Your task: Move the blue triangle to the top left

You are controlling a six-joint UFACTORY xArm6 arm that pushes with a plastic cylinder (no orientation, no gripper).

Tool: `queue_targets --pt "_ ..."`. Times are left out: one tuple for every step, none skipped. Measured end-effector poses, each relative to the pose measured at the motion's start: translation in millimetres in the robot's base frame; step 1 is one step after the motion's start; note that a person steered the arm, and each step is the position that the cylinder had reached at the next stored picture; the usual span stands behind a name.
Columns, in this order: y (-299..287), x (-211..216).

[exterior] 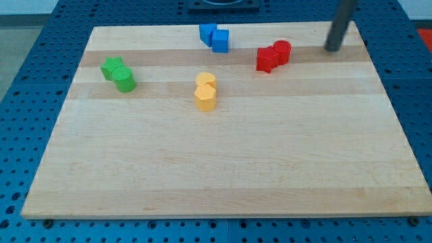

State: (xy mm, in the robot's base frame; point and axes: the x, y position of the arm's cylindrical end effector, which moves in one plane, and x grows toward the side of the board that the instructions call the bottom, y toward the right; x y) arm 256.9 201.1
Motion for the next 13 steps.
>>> queue_targets --pt "-73.0 -28.9" --pt "-138.1 -36.7" --pt "-188.1 -36.6" --pt "-232.9 -36.6" --pt "-255.6 -22.5" --pt "-266.4 -3.6" --pt "-282.6 2.9" --pt "-311.9 2.9" --pt "-326.5 0.3" --pt "-320.5 -2.0" --pt "-319.5 -5.9" --pt "-332.5 -6.8" --pt "-337.9 -10.9"
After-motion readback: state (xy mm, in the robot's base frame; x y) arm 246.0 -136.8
